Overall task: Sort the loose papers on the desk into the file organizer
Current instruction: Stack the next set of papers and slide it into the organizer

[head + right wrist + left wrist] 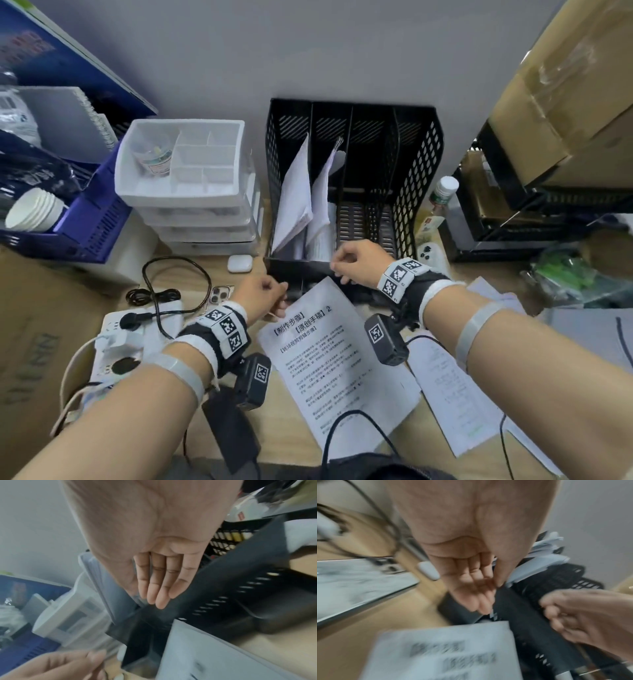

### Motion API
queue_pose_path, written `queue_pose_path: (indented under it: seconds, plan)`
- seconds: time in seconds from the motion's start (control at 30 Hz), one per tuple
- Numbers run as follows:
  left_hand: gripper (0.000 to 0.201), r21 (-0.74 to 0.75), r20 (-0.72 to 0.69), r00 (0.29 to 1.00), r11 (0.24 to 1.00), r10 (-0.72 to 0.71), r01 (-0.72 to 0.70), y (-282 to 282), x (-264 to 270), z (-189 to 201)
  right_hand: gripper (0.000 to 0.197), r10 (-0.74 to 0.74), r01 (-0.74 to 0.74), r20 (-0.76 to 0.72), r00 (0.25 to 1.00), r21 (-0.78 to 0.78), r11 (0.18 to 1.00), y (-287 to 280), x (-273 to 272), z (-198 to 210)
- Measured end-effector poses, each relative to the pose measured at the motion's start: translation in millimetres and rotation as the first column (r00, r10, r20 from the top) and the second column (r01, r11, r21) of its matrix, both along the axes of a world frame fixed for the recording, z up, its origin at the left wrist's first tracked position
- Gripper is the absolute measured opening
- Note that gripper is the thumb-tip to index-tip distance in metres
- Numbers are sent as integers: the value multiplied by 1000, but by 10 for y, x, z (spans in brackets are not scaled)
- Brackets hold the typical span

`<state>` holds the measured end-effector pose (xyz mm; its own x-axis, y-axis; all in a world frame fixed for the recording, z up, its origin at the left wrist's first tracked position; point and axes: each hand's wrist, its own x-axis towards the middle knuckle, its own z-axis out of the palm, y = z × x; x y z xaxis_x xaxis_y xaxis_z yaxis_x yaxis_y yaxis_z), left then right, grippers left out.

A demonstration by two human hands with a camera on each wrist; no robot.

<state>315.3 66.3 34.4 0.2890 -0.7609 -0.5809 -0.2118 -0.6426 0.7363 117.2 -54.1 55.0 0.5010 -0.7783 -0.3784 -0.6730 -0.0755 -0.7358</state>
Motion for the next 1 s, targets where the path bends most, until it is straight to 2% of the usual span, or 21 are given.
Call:
queue_pose_path:
  seconds: [0.1, 0.13, 0.17, 0.2, 0.23, 0.27, 0.33, 0.4, 0.43, 0.47, 0.53, 0.57, 0.63, 0.7, 0.83, 1.0]
  plan:
    - [14, 263, 189, 979, 965, -70, 19, 316, 52, -326, 11, 25, -14, -139, 990, 81, 997, 225, -364, -269]
    - [28, 334, 232, 970, 943, -77, -5, 406, 68, -474, 14, 54, -35, -231, 971, 83, 996, 297, -490, -367]
    - [52, 377, 241, 968, 925, -62, -34, 487, 70, -636, 23, 83, -57, -328, 941, 89, 994, 379, -610, -473]
    - [73, 400, 205, 979, 914, -14, -70, 565, 20, -676, 39, 109, -69, -407, 907, 111, 991, 459, -714, -580]
    - [81, 401, 180, 982, 908, 53, -123, 625, -15, -777, 55, 123, -66, -448, 886, 141, 988, 535, -796, -674]
    - [75, 384, 170, 979, 907, 111, -170, 682, -88, -806, 66, 127, -54, -460, 879, 168, 984, 613, -872, -770]
    - [49, 352, 167, 972, 911, 166, -216, 760, -100, -1089, 71, 101, -30, -432, 896, 167, 986, 738, -953, -923]
    - [50, 347, 115, 976, 913, 185, -214, 837, -69, -1425, 71, 55, 14, -398, 916, 168, 986, 825, -982, -1031]
    - [46, 342, 56, 971, 910, 231, -236, 853, -115, -1443, 68, 39, 35, -389, 920, 179, 983, 857, -984, -1061]
    - [34, 330, -1, 963, 909, 271, -256, 855, -163, -1415, 61, 22, 50, -381, 924, 177, 983, 879, -987, -1085]
    - [8, 299, -52, 961, 922, 273, -246, 822, -397, -1041, 37, -38, 93, -328, 944, 153, 984, 931, -1032, -1114]
    - [3, 262, -77, 965, 939, 252, -224, 795, -474, -938, 26, -64, 109, -283, 957, 144, 984, 950, -1058, -1103]
    - [9, 195, -156, 969, 968, 191, -160, 743, -567, -778, 19, -105, 134, -193, 976, 145, 980, 969, -1144, -1032]
    - [20, 164, -248, 955, 979, 163, -125, 664, -611, -635, 21, -146, 163, -119, 982, 147, 976, 938, -1272, -919]
    - [30, 82, -412, 907, 995, 86, -57, 397, -843, -395, 28, -318, 321, -42, 947, 137, 937, 884, -1713, -686]
    - [25, 68, -393, 902, 972, -179, 223, 64, -1431, -299, 29, -536, 536, -26, 844, 88, 840, 991, -2291, -563]
